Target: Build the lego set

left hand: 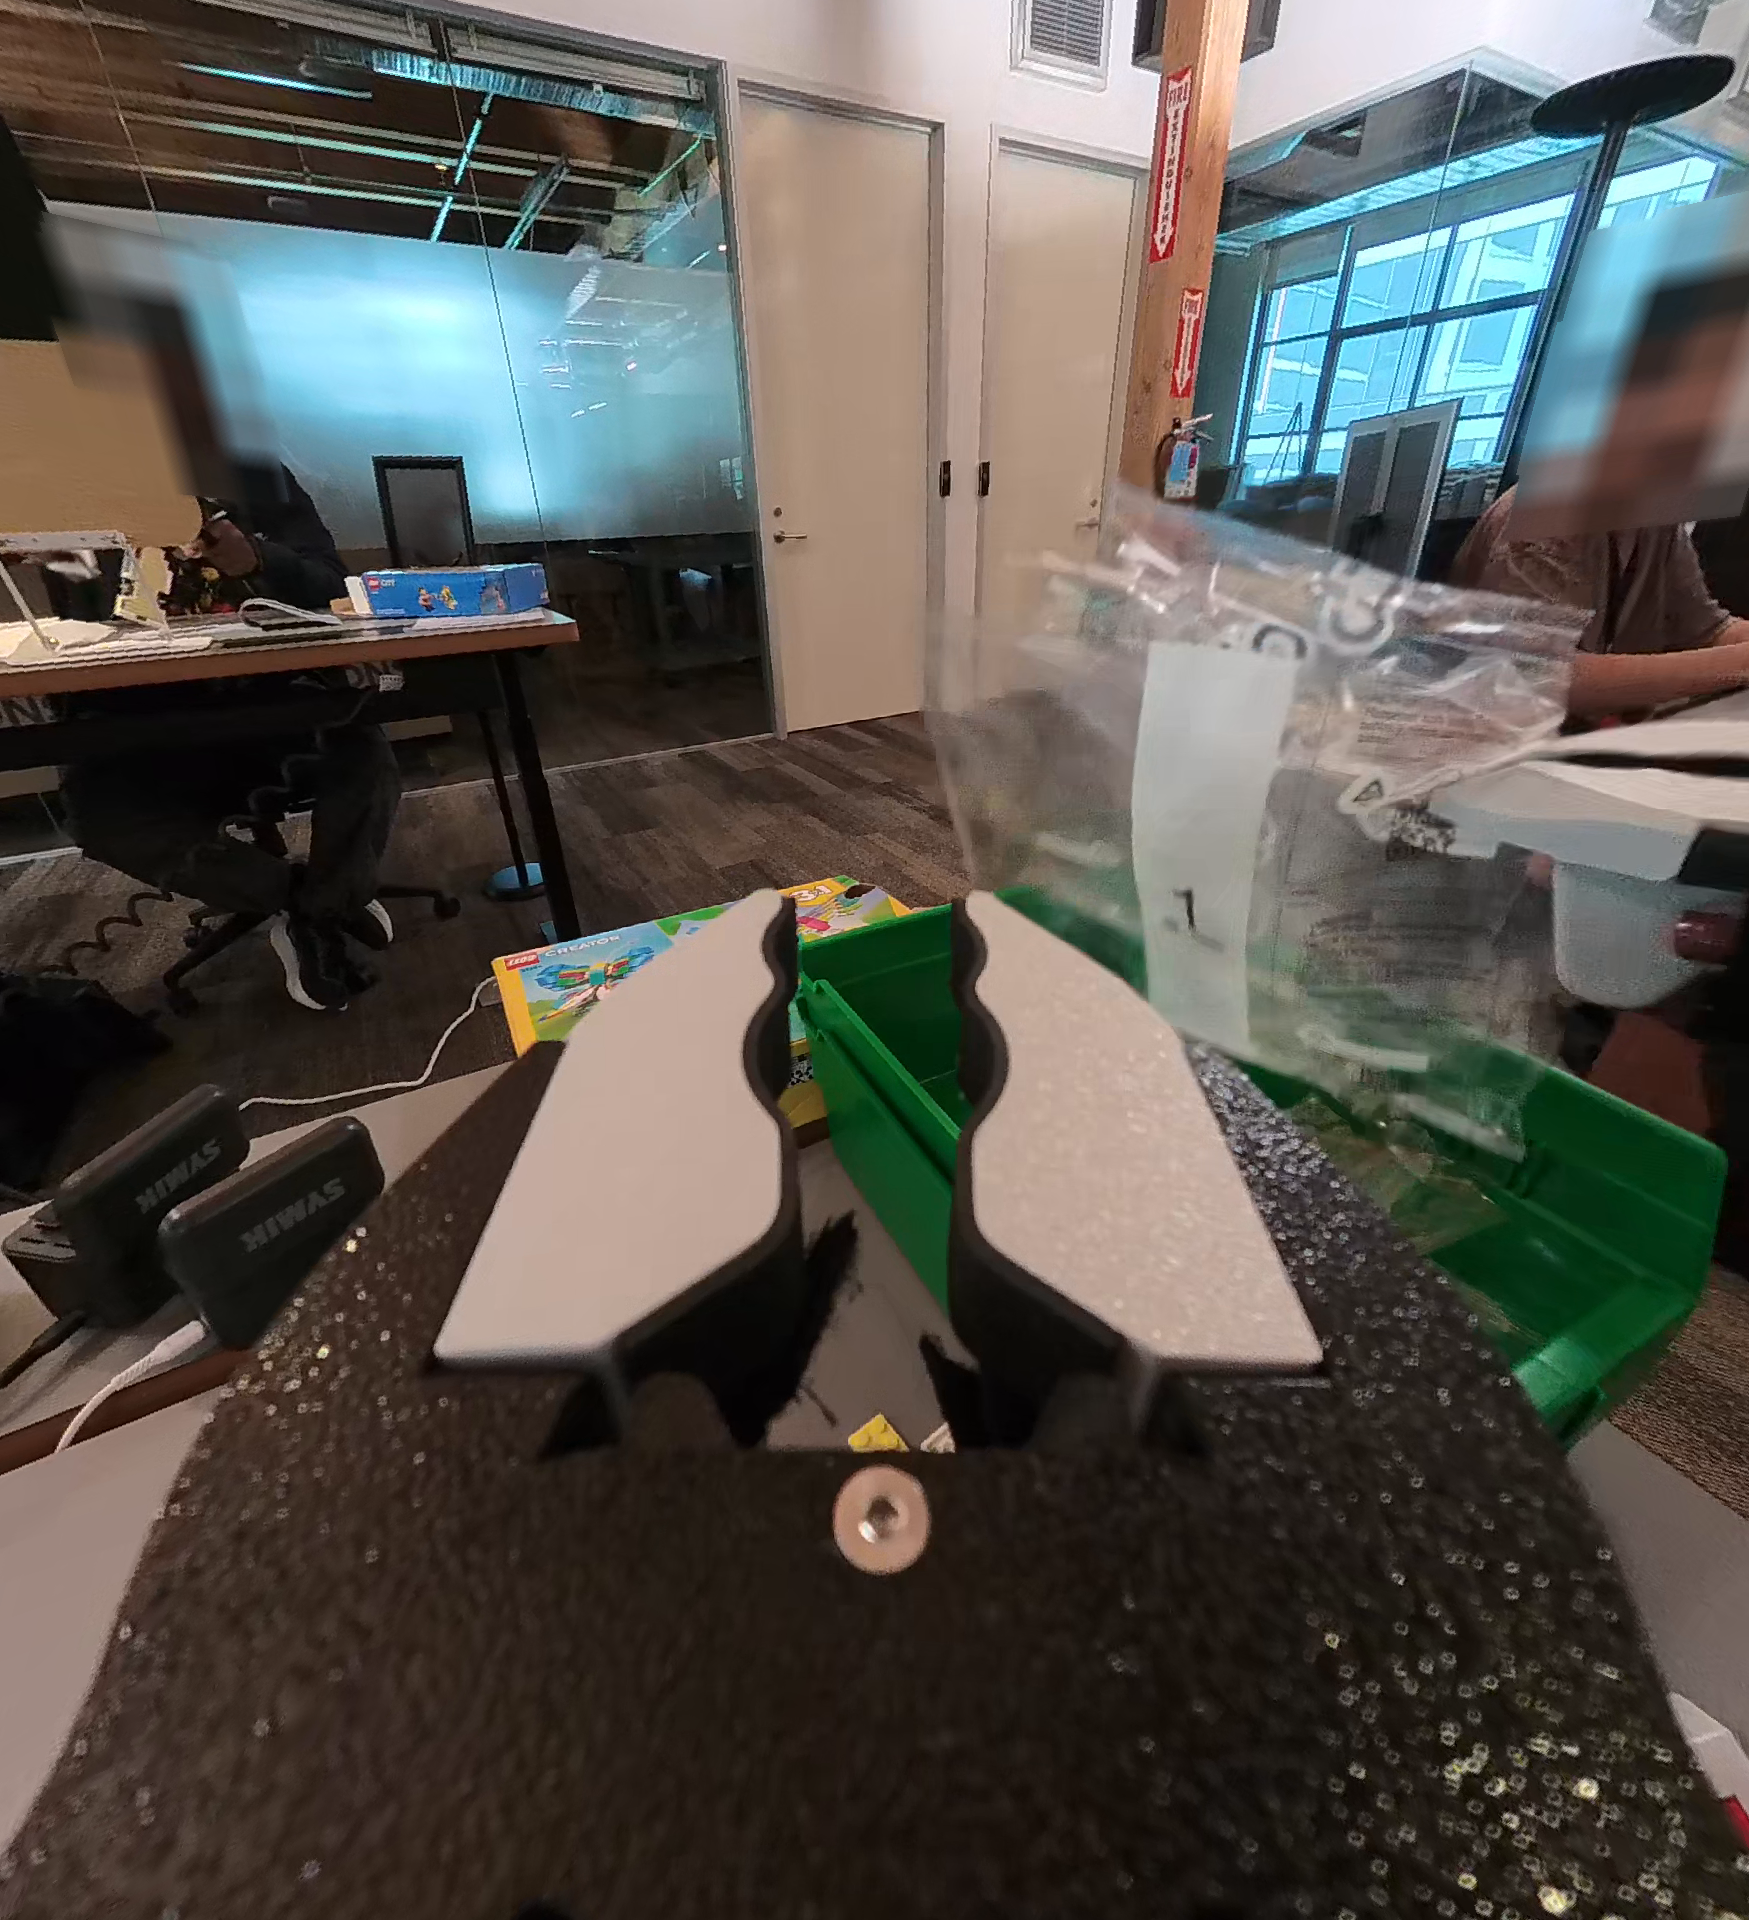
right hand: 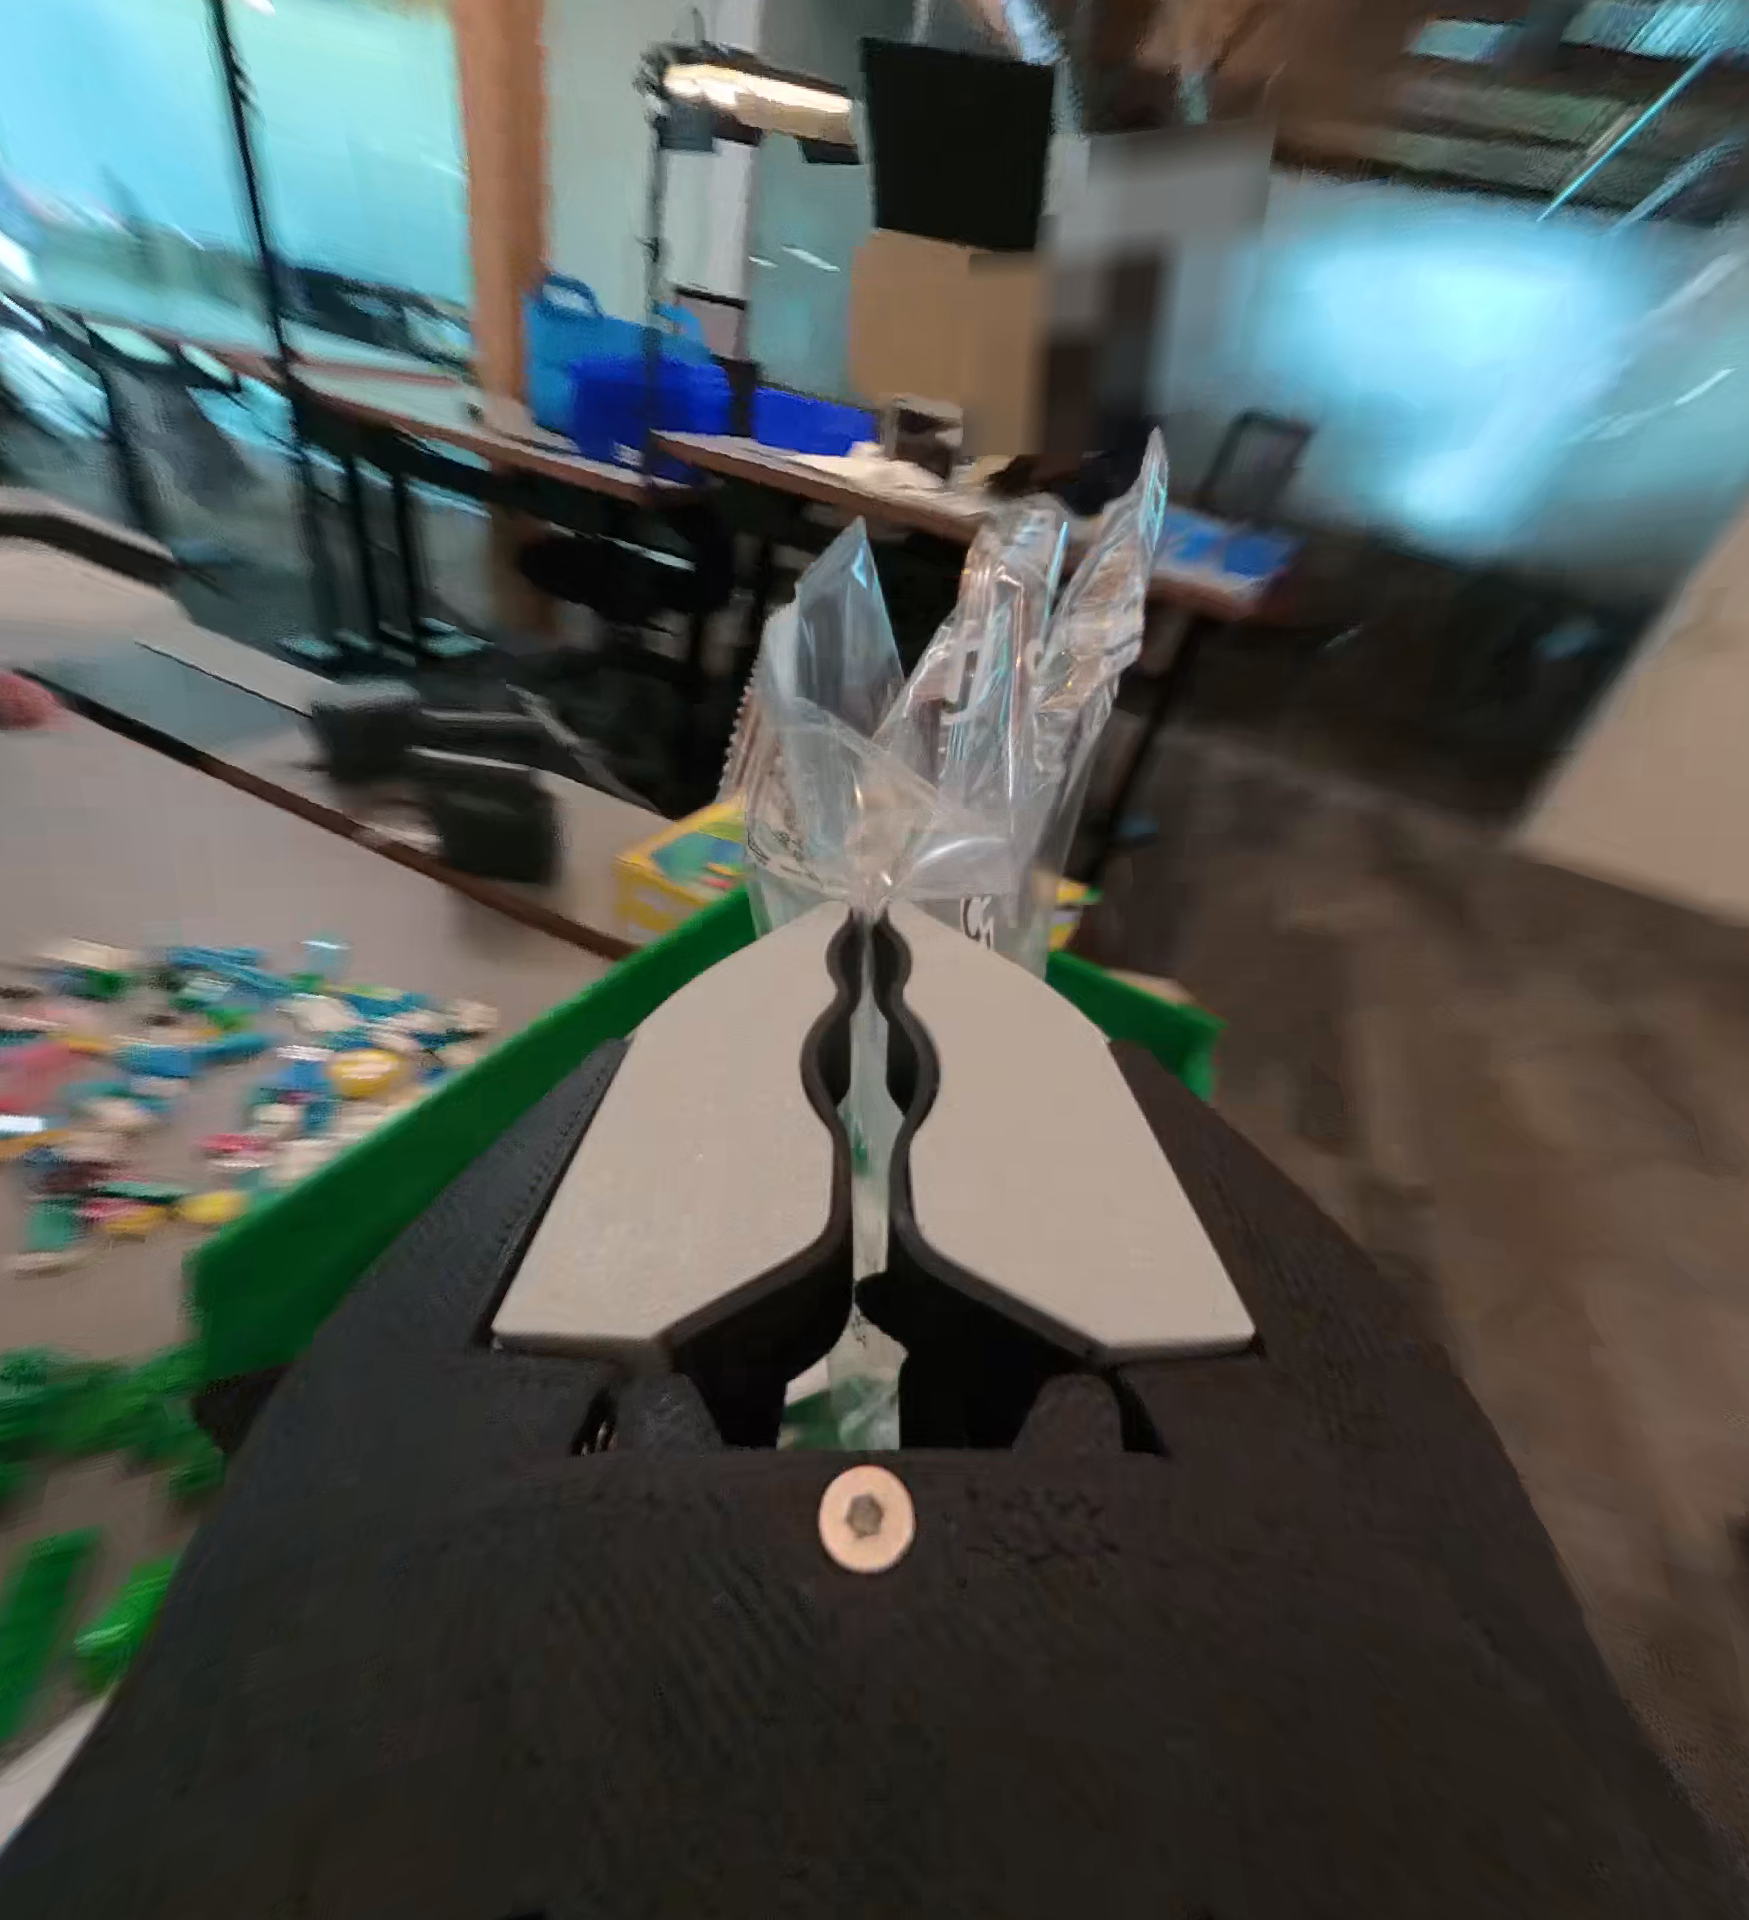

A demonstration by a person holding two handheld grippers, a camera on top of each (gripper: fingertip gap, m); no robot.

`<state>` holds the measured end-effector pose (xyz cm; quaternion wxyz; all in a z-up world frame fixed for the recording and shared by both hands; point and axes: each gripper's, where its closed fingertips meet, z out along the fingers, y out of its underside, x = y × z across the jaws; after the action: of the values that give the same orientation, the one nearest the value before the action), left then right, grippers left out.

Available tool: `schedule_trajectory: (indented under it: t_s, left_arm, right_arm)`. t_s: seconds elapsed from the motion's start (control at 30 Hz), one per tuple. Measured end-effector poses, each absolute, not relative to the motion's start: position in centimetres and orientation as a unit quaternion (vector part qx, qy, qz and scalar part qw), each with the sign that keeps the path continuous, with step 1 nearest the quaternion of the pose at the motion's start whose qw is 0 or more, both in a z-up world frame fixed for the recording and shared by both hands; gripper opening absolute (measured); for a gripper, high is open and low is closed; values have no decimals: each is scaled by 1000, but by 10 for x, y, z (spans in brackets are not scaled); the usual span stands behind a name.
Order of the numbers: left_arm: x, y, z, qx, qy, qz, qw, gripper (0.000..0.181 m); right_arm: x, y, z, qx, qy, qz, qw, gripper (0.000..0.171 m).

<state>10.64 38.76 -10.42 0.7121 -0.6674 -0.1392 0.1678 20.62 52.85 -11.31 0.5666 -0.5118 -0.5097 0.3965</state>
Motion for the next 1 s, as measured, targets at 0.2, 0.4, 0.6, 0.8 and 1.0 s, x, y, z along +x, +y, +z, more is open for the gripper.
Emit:
schedule_trajectory:
  t_s: [0.2,0.4,0.6,0.8,1.0]
  left_arm:
    - [108,390,-105,-670,-136,167,711,27]
    - [110,392,-105,-671,-132,168,710,27]
    - [111,393,-106,-673,-131,167,708,27]
    - [110,393,-106,-672,-132,166,709,27]
    - [109,393,-107,-671,-135,159,711,27]
  right_arm:
    - [204,552,-161,-598,-543,297,509,0]
    - [176,536,-188,-573,-612,213,502,0]
    - [152,506,-210,-564,-636,301,431,14]
    - [193,520,-172,-542,-614,328,470,24]
    - [248,534,-208,-597,-663,238,385,25]
